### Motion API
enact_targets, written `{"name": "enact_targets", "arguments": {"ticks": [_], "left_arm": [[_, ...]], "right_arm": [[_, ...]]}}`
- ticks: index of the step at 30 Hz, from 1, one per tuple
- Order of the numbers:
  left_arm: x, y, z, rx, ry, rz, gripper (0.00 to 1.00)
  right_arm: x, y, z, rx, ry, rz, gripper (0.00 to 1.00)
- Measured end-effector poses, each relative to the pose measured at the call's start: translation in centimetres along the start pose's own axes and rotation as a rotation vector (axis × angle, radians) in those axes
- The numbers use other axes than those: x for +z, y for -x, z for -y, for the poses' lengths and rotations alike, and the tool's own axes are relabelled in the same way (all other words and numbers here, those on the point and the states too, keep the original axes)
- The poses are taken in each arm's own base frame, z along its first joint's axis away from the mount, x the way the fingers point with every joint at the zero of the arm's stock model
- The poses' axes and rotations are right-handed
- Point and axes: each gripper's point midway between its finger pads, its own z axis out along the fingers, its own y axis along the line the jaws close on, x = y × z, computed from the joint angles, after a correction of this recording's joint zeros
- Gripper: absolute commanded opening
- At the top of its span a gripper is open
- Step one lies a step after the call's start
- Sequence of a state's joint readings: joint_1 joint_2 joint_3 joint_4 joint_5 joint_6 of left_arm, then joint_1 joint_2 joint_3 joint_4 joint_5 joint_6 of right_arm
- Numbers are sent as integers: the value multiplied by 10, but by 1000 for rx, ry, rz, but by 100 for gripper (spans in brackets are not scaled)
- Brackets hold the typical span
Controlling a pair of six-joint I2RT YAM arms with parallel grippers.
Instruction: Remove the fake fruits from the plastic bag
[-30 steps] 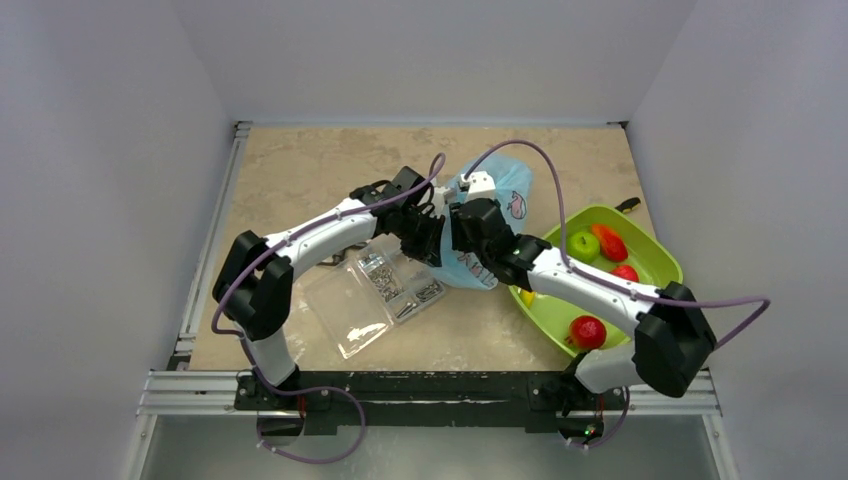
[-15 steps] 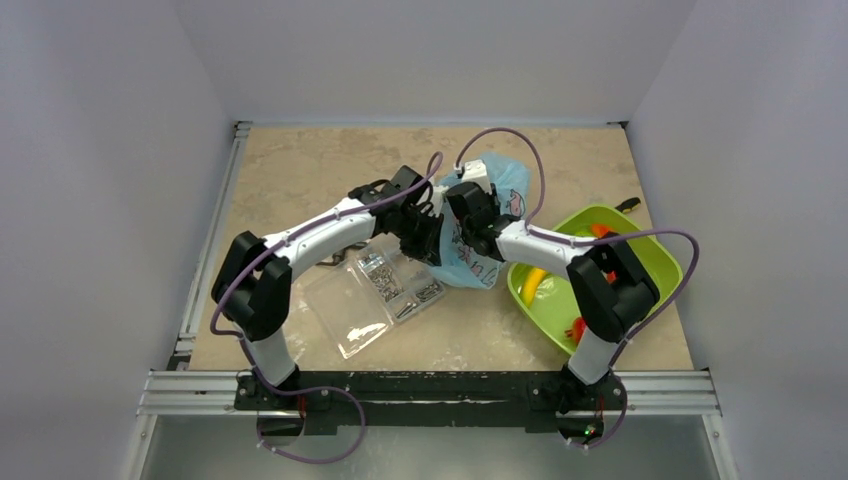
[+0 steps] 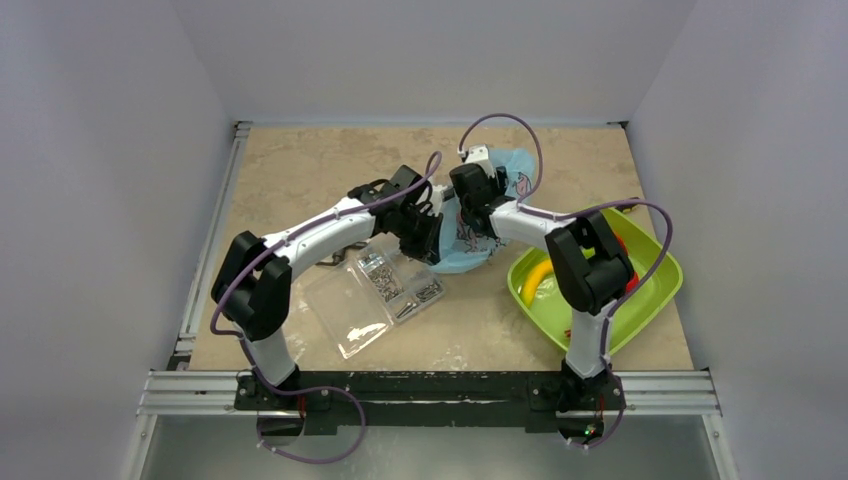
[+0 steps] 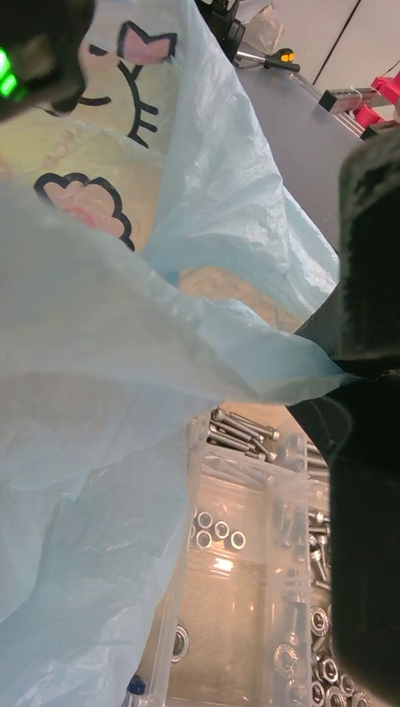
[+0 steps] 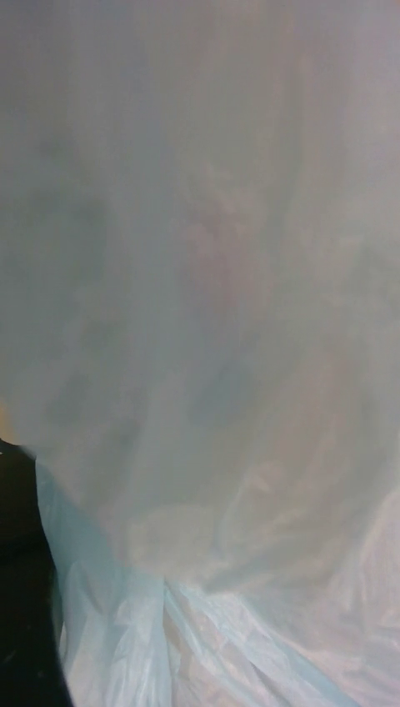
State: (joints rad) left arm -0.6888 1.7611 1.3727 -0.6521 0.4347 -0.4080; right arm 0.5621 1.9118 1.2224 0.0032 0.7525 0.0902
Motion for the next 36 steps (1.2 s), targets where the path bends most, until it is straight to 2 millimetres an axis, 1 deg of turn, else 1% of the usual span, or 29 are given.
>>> {"name": "enact_targets", "arguments": {"ticks": [2,5,9,11,12,13,14,17,20,23,24,27,29,33,34,36], "left_arm": [[0,0,1,5,-3,1,0],[0,1,2,8,-8,4,0],[0,1,2,8,-9,4,0],[0,1,2,8,-10,4,0],[1,2,2,10,-11,6,0],[1,3,3,11,-13,10,0],[1,4,3,13,-14,14,0],[1,6,4,18,-17,23,0],[1,6,4,18,-18,23,0],[1,6,4,17,-18,22,0],[1,6,4,17,-18,22,0],[1,5,4,17,-21,19,0],[1,5,4,17,-21,19,0],[1,5,4,16,-22,17,0],[-2,1,4,13,-21,4,0],[-3,0,6,14,-24,1,0]], "right_arm": [[8,-1,1,-11,-14,-6,73],[21,-9,4,-35,-30,-31,81],[41,-16,1,-77,9,-63,82],[52,-16,0,-94,24,-77,78],[59,-16,-1,-103,34,-92,73],[69,-11,-7,-108,52,-105,64],[74,-8,-7,-102,54,-105,55],[83,-2,-12,-102,79,-113,44],[81,-2,-13,-106,96,-121,29],[77,-4,-15,-104,116,-124,10],[73,-6,-16,-103,126,-126,7],[57,-9,-17,-113,142,-127,0],[42,-7,-21,-117,156,-118,0],[8,2,-38,-104,206,-80,0],[1,1,-41,-95,230,-79,0],[-8,-3,-37,-70,241,-88,0]]}}
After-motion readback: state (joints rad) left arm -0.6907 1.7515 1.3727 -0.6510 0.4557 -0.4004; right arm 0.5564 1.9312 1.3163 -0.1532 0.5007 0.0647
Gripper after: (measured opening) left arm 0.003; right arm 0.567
